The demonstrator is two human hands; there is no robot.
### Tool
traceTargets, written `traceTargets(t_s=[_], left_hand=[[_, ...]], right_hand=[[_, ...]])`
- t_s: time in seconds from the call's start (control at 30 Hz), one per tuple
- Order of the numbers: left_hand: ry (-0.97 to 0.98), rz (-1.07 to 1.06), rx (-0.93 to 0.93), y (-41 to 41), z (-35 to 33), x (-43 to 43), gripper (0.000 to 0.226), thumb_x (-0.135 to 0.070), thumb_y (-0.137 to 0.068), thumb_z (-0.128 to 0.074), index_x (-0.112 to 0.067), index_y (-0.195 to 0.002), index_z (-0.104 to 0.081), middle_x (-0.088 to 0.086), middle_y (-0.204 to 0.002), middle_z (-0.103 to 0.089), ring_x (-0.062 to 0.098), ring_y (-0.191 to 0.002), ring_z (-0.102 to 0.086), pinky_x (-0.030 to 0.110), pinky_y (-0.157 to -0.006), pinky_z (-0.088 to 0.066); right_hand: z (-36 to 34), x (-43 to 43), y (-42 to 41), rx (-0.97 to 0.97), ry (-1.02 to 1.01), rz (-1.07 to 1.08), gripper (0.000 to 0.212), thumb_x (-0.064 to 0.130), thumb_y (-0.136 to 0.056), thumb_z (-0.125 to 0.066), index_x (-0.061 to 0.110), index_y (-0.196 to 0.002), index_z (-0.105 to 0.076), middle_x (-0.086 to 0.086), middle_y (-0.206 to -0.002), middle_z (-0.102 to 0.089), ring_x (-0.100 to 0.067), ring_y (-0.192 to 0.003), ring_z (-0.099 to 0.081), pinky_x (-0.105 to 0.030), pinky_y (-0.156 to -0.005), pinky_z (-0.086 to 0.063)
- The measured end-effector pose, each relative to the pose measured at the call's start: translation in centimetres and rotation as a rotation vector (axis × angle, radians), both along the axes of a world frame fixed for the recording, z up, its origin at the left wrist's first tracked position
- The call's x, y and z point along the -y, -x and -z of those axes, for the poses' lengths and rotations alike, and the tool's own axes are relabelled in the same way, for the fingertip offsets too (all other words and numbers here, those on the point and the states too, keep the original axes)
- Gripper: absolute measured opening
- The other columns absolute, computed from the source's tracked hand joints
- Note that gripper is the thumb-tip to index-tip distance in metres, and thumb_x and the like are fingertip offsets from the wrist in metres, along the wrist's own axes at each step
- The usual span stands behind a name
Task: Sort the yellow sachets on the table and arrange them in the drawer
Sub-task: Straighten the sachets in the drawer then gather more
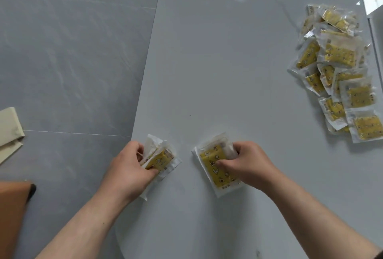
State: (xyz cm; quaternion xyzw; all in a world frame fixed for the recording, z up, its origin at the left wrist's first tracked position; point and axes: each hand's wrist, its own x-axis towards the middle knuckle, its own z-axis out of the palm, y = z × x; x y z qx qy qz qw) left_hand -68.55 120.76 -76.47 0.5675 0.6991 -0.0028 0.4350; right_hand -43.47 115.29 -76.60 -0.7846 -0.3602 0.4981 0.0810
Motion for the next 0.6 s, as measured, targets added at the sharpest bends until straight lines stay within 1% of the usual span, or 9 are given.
traceTargets(t_s=[0.07,0.17,0.27,0.37,0.4,0.43,0.5,0.53,0.6], left_hand=[[-0.009,0.059,-0.060,0.1,-0.2,0.1,0.036,-0.022,-0.070,-0.076,-0.028,-0.088,-0.045,-0.007,-0.078,-0.053,0.022,-0.077,-0.056,0.034,-0.065,-0.044],[-0.073,0.236,-0.211,-0.2,-1.1,0.4,0.032,-0.030,-0.079,-0.066,-0.020,-0.080,-0.036,-0.003,-0.078,-0.052,0.027,-0.078,-0.053,0.034,-0.058,-0.036],[-0.056,0.241,-0.219,-0.2,-1.7,0.6,0.035,-0.030,-0.076,-0.068,-0.020,-0.080,-0.035,-0.001,-0.080,-0.055,0.029,-0.081,-0.056,0.034,-0.060,-0.038],[0.057,0.032,-0.051,0.4,-2.1,0.8,0.045,-0.026,-0.061,-0.079,-0.027,-0.093,-0.046,-0.001,-0.082,-0.061,0.023,-0.079,-0.062,0.035,-0.065,-0.050],[0.092,-0.051,0.029,0.6,-2.6,0.9,0.049,-0.023,-0.058,-0.082,-0.024,-0.098,-0.052,0.001,-0.085,-0.065,0.024,-0.079,-0.065,0.036,-0.068,-0.054],[0.128,-0.130,0.111,0.8,-3.2,0.9,0.046,-0.016,-0.059,-0.084,-0.017,-0.098,-0.059,0.005,-0.085,-0.068,0.026,-0.079,-0.067,0.039,-0.069,-0.057],[0.220,-0.258,0.259,1.5,-4.6,0.9,0.029,0.001,-0.066,-0.083,-0.004,-0.089,-0.066,0.011,-0.079,-0.072,0.027,-0.072,-0.070,0.038,-0.065,-0.059],[0.279,-0.317,0.329,1.9,-5.3,1.0,0.026,0.005,-0.068,-0.080,-0.002,-0.089,-0.067,0.012,-0.078,-0.074,0.026,-0.070,-0.071,0.036,-0.062,-0.058],[0.373,-0.416,0.465,2.8,-7.6,1.3,0.029,0.007,-0.071,-0.076,0.001,-0.097,-0.066,0.015,-0.083,-0.075,0.028,-0.074,-0.073,0.035,-0.065,-0.056]], right_hand=[[0.0,0.8,0.7,-0.058,-0.012,0.107,0.009,0.019,-0.075,-0.079,0.012,-0.076,-0.073,-0.003,-0.073,-0.075,-0.016,-0.066,-0.073,-0.039,-0.064,-0.062],[-0.4,1.8,2.4,-0.118,-0.035,0.263,0.006,0.014,-0.077,-0.078,0.014,-0.074,-0.073,-0.001,-0.070,-0.075,-0.016,-0.067,-0.074,-0.034,-0.062,-0.062],[-0.9,2.4,4.4,-0.246,-0.039,0.453,0.005,0.008,-0.078,-0.078,0.012,-0.079,-0.075,-0.003,-0.073,-0.077,-0.017,-0.068,-0.075,-0.033,-0.062,-0.061],[-1.9,2.6,5.9,-0.338,-0.055,0.571,0.007,0.008,-0.078,-0.078,0.012,-0.082,-0.074,-0.003,-0.074,-0.077,-0.019,-0.068,-0.075,-0.034,-0.061,-0.061],[-2.6,2.5,6.2,-0.361,-0.062,0.592,0.007,0.009,-0.079,-0.078,0.013,-0.082,-0.074,-0.003,-0.074,-0.077,-0.019,-0.068,-0.075,-0.034,-0.060,-0.060],[-3.5,2.4,6.5,-0.380,-0.068,0.609,0.007,0.009,-0.079,-0.078,0.013,-0.083,-0.074,-0.003,-0.076,-0.077,-0.019,-0.069,-0.075,-0.035,-0.061,-0.061],[-5.4,2.3,6.8,-0.413,-0.081,0.641,0.010,0.009,-0.079,-0.078,0.011,-0.088,-0.074,-0.006,-0.080,-0.078,-0.022,-0.073,-0.075,-0.040,-0.066,-0.062],[-6.5,2.3,6.9,-0.432,-0.084,0.655,0.012,0.008,-0.079,-0.077,0.009,-0.091,-0.074,-0.008,-0.082,-0.078,-0.024,-0.075,-0.075,-0.044,-0.069,-0.062],[-9.2,2.4,7.1,-0.477,-0.094,0.679,0.013,0.006,-0.079,-0.076,0.007,-0.092,-0.073,-0.013,-0.086,-0.077,-0.029,-0.078,-0.075,-0.050,-0.071,-0.061]])
